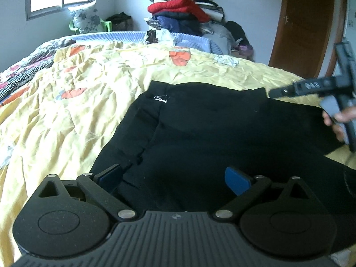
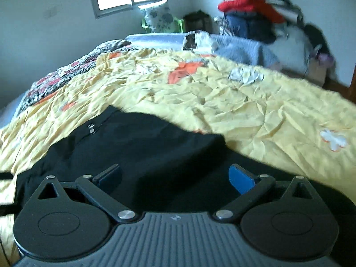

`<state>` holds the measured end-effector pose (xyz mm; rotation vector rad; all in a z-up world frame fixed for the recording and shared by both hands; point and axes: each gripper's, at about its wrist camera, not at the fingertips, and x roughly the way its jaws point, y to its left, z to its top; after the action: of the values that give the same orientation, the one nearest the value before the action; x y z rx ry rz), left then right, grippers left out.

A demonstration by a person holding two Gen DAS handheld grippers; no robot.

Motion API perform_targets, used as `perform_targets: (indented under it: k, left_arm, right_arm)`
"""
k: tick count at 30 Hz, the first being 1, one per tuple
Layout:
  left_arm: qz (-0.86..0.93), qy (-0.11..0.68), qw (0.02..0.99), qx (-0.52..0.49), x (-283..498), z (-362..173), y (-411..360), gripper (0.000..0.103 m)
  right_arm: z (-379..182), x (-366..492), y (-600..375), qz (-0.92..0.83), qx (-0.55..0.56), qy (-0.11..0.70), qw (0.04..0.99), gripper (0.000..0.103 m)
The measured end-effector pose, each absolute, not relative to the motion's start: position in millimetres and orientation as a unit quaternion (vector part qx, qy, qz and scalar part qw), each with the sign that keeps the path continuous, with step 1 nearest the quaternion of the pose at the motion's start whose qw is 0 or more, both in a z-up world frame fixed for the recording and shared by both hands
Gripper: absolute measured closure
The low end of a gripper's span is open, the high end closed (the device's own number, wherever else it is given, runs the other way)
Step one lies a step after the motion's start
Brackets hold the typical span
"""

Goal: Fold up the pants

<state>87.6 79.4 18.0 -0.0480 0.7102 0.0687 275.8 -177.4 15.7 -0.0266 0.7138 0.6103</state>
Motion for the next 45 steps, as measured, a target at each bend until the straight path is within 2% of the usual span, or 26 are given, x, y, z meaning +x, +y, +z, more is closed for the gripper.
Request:
perform_targets:
  k: [9,12,13,14,17,23,31,34,36,37,45]
  left_arm:
    - [0.040,0.367,0.929,-0.023,119.5,12.6,84.0,0.003]
    - [0.045,0.372,0.927,-0.026,138.6,13.2,89.7,0.003]
    - [0.048,0.373,0.926,-0.030,144.9,14.4,92.3,0.003]
    - [0.051,0.375,0.925,-0.038,152.3,16.3,95.8,0.003]
    - [0.036,0.384,0.918,-0.087,178.8,22.9,109.5,0.003]
    - [-0.003,0.399,0.886,-0.235,240.2,32.6,136.2,0.003]
    - [0.000,0.447,0.840,-0.307,313.9,20.7,137.6,0.005]
    - [0.028,0.464,0.813,-0.351,323.1,5.0,145.1,0.020]
    - [0.025,0.463,0.801,-0.379,316.0,-1.4,150.4,0.089]
    - [0.011,0.461,0.795,-0.394,309.6,-3.1,153.0,0.100]
    - [-0.040,0.411,0.841,-0.349,191.0,35.5,164.8,0.099]
  right_arm:
    - [-24.2,370.1,-156.2,0.335,-0.039,0.388,0.858,0.001]
    - [-27.2,362.7,-143.3,0.358,-0.090,0.386,0.845,0.050]
    - [-24.5,356.2,-142.9,0.370,-0.097,0.386,0.839,0.085]
    - [-21.6,347.8,-144.3,0.375,-0.099,0.385,0.838,0.095]
    - [-11.4,306.6,-141.6,0.376,-0.154,0.349,0.844,0.097]
    - [-6.3,183.1,-108.9,0.375,-0.343,0.237,0.828,0.097]
    - [-20.8,150.5,-100.0,0.374,-0.387,0.211,0.816,0.099]
    - [-19.5,149.2,-100.8,0.369,-0.377,0.205,0.824,0.099]
    - [-18.1,150.2,-102.4,0.366,-0.361,0.209,0.832,0.099]
    - [-17.6,151.9,-102.2,0.366,-0.355,0.211,0.834,0.099]
    - [4.7,99.1,-107.4,0.442,-0.255,0.250,0.823,0.098]
